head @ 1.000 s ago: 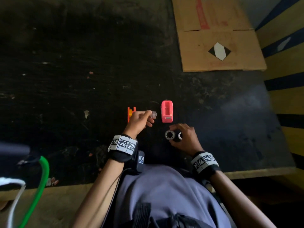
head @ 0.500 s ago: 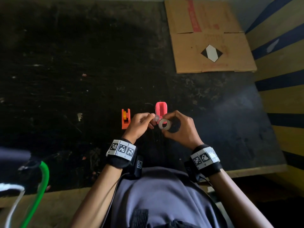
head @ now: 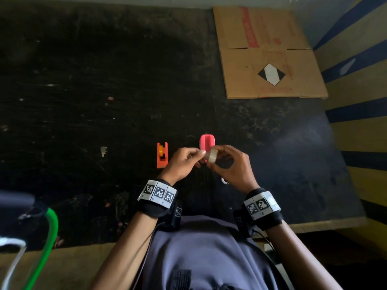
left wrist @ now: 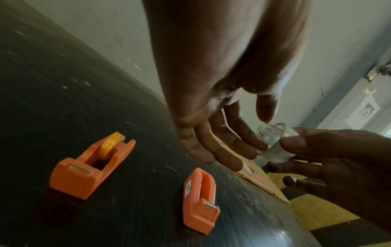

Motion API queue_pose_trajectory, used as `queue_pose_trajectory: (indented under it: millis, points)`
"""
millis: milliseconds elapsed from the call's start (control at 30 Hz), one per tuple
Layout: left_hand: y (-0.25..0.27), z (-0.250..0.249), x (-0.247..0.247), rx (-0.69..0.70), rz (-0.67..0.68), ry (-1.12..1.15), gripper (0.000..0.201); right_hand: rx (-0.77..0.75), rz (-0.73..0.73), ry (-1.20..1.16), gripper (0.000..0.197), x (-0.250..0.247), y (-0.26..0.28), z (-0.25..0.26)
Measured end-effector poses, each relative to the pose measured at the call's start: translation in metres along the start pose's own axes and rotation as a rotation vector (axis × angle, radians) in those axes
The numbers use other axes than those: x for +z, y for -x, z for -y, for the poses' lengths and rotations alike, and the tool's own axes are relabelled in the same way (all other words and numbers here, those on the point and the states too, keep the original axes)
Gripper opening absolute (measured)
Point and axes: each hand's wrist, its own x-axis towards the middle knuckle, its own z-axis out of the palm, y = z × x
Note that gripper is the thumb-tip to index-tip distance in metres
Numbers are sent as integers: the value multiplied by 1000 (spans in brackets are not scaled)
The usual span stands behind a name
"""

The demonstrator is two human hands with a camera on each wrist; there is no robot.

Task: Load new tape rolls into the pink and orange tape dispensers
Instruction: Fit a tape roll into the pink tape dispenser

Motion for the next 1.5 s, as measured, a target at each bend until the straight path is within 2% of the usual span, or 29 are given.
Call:
queue_pose_trajectory:
  millis: [133,333,467,900,1100,1267,1367,1433,1500]
  points:
    - [2,-1,-2,14,-39,-21,32,5,-8,-2,44,1,-1,1]
    - [5,-5,-2,81,-199,-73,28,11,-8,-19,46,4,-4,3]
    - [3,-8,-2,104,-253,-118,27,21,-9,-45,48,5,-8,3]
    - [3,-11,-4,220,-209,-317,23,63,120,-75,49,2,-16,-3]
    - [4,-12,-5,274,-214,-364,23,154,93,-285,44,4,-15,-6]
    - [1,-14,-4,302,-186,-541,23,159,115,-296,37,3,-17,-5]
    - [0,-14,-4,306,-217,-631,25,164,118,-301,35,1,-18,-4]
    - [0,-14,-5,310,-248,-621,31,169,122,-294,33,1,-19,-3]
    - [1,-14,-5,307,-273,-499,31,198,129,-308,28,0,-19,-1]
